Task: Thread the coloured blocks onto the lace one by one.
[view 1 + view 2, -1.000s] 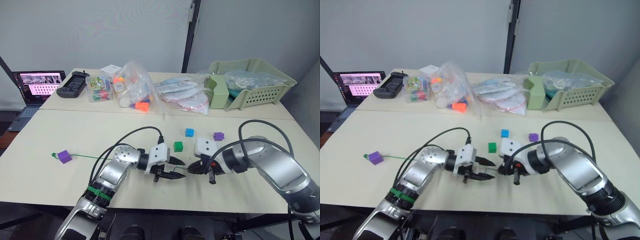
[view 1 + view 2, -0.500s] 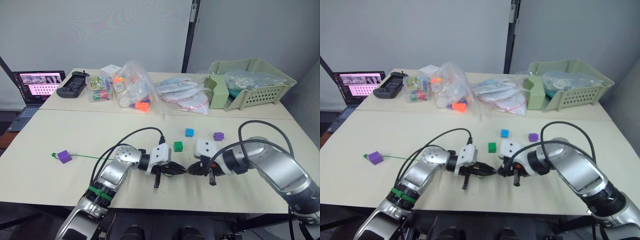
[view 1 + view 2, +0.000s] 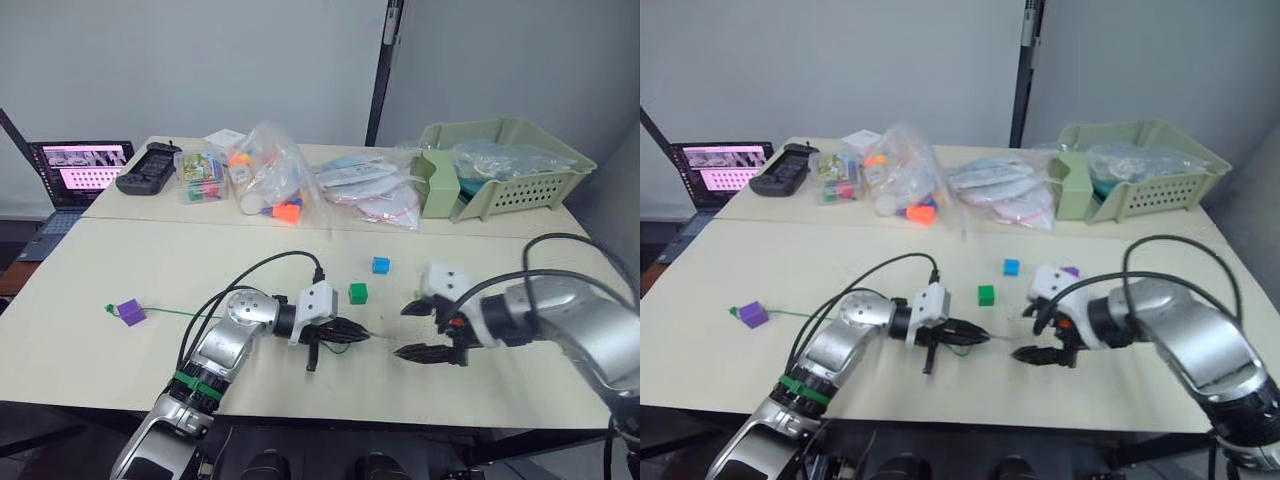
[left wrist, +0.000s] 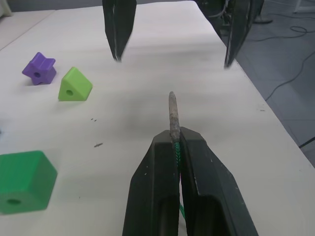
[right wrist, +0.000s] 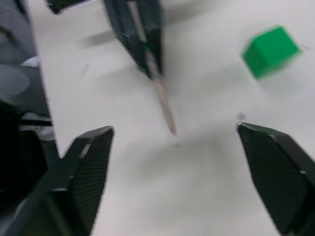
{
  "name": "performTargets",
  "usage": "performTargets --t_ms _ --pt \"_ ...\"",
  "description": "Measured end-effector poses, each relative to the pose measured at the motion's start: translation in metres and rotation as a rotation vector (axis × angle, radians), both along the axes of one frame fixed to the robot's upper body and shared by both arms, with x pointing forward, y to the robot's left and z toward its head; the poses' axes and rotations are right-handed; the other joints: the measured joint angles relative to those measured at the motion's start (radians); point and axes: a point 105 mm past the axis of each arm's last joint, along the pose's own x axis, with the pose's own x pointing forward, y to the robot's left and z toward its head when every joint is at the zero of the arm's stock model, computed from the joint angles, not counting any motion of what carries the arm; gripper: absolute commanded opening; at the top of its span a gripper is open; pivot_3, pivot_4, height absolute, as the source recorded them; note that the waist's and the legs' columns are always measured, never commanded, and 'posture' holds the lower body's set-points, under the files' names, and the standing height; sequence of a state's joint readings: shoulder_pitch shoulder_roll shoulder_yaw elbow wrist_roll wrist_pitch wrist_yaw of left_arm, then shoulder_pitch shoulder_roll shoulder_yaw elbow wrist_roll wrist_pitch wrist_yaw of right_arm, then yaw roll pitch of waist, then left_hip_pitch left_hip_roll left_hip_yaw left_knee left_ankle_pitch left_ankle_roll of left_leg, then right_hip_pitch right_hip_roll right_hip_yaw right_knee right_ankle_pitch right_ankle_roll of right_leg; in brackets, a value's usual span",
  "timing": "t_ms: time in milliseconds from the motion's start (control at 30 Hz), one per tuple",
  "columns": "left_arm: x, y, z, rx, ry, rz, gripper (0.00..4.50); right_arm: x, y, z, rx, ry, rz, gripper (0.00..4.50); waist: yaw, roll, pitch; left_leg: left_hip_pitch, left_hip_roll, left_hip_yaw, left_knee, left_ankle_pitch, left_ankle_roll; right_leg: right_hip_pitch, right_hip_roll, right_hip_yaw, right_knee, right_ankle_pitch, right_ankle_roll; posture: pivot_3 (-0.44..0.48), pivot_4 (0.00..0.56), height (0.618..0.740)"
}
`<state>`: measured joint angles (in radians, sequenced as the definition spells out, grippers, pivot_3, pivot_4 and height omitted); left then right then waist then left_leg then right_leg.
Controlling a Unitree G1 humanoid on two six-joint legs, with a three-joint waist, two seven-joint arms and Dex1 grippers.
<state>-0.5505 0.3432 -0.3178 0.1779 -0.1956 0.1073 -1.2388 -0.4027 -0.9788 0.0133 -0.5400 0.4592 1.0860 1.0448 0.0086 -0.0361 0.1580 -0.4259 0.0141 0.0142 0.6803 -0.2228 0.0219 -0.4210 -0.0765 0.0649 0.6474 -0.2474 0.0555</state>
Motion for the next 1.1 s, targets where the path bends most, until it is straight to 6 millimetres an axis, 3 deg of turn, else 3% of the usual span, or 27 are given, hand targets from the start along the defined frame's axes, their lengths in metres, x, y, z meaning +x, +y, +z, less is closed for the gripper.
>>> performTargets --t_ms 200,400,567,833,1100 --pt "0.006 0.003 -0.003 0.005 0.019 0.006 0.00 -0.006 -0.025 0.008 0.130 -0.116 -0.262 4.49 0.006 0.000 0.000 0.000 0.000 0.000 0.000 0.000 0.000 0.002 0.001 -0.001 0.000 0.000 0.000 0.000 0.150 0.734" --pt "0.010 0.006 -0.002 0.014 0.021 -0.004 0.00 -0.015 -0.058 -0.015 0.179 -0.219 -0.584 4.49 0.003 0.000 0.000 0.000 -0.001 0.001 0.000 0.000 0.000 0.001 0.001 0.001 0.000 0.000 0.001 0.000 0.150 0.734" --pt "0.009 0.003 -0.003 0.007 0.028 -0.019 0.00 -0.008 -0.067 -0.026 0.299 -0.239 -0.727 4.49 -0.009 0.001 0.000 0.002 0.000 0.001 0.000 0.001 -0.001 0.002 0.002 0.002 0.000 0.000 0.001 0.000 0.150 0.734" --pt "0.007 0.004 -0.003 -0.002 0.018 -0.003 0.00 0.044 -0.076 -0.015 0.363 -0.301 -0.787 4.49 -0.022 0.002 -0.001 0.001 0.000 0.001 -0.001 0.000 -0.001 0.001 0.002 0.002 0.000 0.000 0.001 0.000 0.150 0.734" --pt "0.004 0.005 -0.003 -0.021 0.017 0.062 0.00 0.102 -0.082 -0.016 0.349 -0.255 -0.832 4.49 -0.021 0.002 -0.001 0.001 -0.001 0.004 -0.002 0.000 -0.001 0.001 0.001 0.002 -0.001 0.000 0.001 0.000 0.150 0.734"
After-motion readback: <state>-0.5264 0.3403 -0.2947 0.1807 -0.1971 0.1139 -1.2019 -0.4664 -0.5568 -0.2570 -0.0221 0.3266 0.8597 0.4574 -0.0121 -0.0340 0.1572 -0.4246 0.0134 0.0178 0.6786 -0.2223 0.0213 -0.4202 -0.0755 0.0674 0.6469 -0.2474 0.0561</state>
